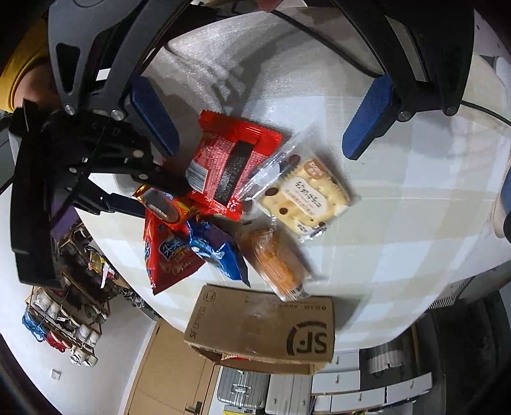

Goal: Organize snacks
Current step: 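Grasp the red Oreo pack with the right gripper, then grasp the red chocolate bar pack with the left gripper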

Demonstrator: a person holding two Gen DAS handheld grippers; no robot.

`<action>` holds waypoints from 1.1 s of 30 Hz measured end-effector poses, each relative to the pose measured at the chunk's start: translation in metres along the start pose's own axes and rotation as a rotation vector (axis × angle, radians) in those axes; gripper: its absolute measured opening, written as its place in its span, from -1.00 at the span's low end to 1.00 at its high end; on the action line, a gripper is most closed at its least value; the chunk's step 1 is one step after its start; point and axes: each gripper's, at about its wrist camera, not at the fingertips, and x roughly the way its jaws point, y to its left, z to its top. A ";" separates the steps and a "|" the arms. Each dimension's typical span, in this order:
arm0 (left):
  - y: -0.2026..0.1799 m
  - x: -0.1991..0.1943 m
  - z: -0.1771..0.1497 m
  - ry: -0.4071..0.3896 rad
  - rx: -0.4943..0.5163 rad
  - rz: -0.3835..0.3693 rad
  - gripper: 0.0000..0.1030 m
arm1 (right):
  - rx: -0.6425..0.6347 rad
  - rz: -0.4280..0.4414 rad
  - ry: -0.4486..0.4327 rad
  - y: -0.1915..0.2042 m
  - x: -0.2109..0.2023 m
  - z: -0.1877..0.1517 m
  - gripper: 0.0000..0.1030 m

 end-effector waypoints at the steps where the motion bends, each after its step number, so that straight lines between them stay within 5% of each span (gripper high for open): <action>1: -0.001 0.002 0.000 0.005 0.000 0.000 0.98 | -0.013 -0.005 0.004 0.002 0.001 0.000 0.30; 9: -0.002 0.011 0.000 0.021 -0.007 0.012 0.98 | -0.029 0.009 0.012 0.007 -0.004 0.000 -0.13; 20: -0.004 -0.001 -0.003 -0.030 0.009 0.010 0.98 | 0.034 0.081 -0.019 -0.002 -0.031 -0.009 -0.13; 33: -0.034 0.018 0.005 0.012 0.043 -0.111 0.98 | 0.182 0.116 -0.056 -0.035 -0.056 -0.013 -0.13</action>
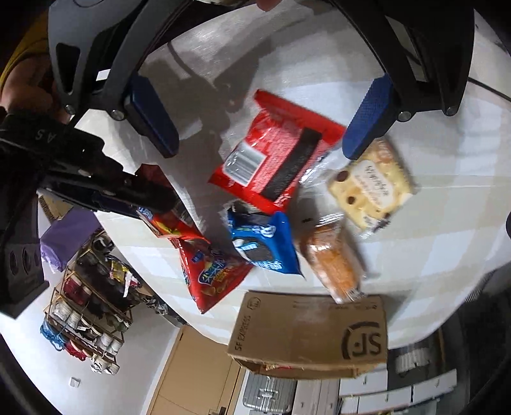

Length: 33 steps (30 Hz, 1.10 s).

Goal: Organize snacks
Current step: 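Grasp the red chocolate bar pack with the left gripper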

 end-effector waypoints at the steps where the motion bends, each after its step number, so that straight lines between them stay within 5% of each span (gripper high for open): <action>1: 0.000 0.002 0.001 0.002 -0.004 -0.011 0.98 | 0.014 0.003 0.000 -0.003 -0.001 0.000 -0.13; 7: 0.002 0.022 0.006 0.073 0.024 -0.004 0.87 | 0.041 0.024 -0.022 -0.009 -0.007 0.003 -0.13; 12: 0.006 0.020 0.007 0.068 0.112 -0.002 0.34 | 0.031 0.034 -0.014 -0.006 -0.006 0.002 -0.13; 17: 0.009 0.019 0.007 0.067 0.124 -0.039 0.03 | 0.022 0.041 -0.006 -0.005 -0.003 0.003 -0.13; 23: -0.010 0.011 0.004 0.028 0.199 -0.020 0.00 | 0.022 0.045 -0.001 -0.004 -0.001 0.004 -0.13; 33: -0.017 0.034 0.017 0.059 0.188 0.015 0.00 | 0.027 0.051 0.006 -0.006 -0.001 0.003 -0.13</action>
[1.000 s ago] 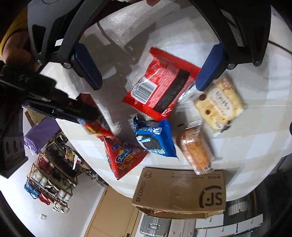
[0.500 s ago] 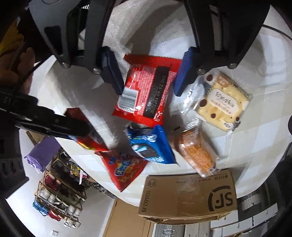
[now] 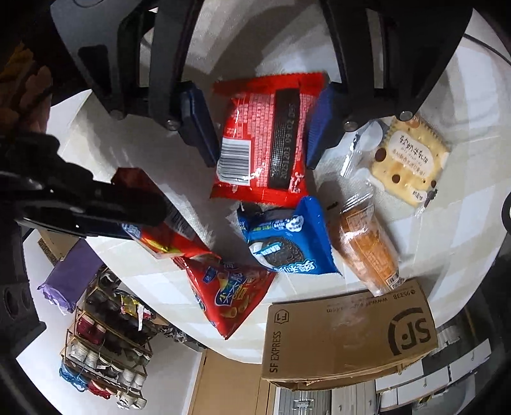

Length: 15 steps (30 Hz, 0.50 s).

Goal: Organize snacks
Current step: 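Grasp the red chocolate bar pack with the left gripper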

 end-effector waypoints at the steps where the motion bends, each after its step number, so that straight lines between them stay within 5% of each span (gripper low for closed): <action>1: -0.001 0.001 0.001 -0.001 0.006 0.008 0.00 | 0.000 -0.001 0.000 0.000 0.000 0.000 -0.13; 5: -0.001 -0.001 -0.004 -0.003 0.005 0.020 -0.19 | 0.004 -0.003 0.004 -0.001 0.001 0.000 -0.13; 15: 0.010 -0.047 -0.025 -0.092 -0.012 0.014 -0.20 | -0.028 0.008 -0.012 0.009 0.000 -0.002 -0.13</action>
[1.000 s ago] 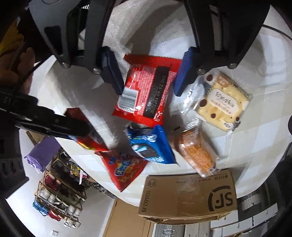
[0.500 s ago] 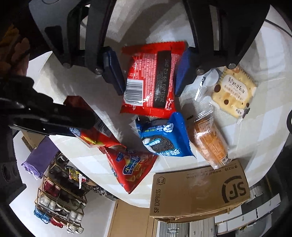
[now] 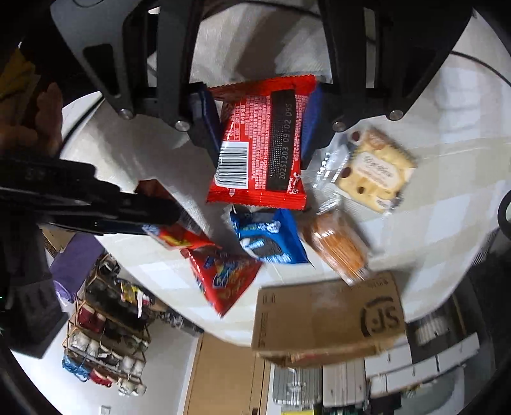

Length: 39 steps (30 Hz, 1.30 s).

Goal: Organize snacks
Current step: 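Grasp the red chocolate bar pack with the left gripper, then carry the red Oreo pack and red bar pack over the SF box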

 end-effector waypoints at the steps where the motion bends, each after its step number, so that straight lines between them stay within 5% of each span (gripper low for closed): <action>1: 0.001 -0.007 -0.002 -0.014 -0.007 0.005 -0.20 | -0.005 0.006 -0.006 0.002 -0.001 -0.001 -0.13; 19: 0.059 -0.086 -0.023 -0.143 -0.237 0.009 -0.19 | -0.121 0.093 -0.121 0.071 -0.016 0.001 -0.13; 39: 0.068 -0.100 0.033 -0.185 -0.275 -0.019 -0.19 | -0.119 0.120 -0.251 0.067 -0.046 0.041 -0.13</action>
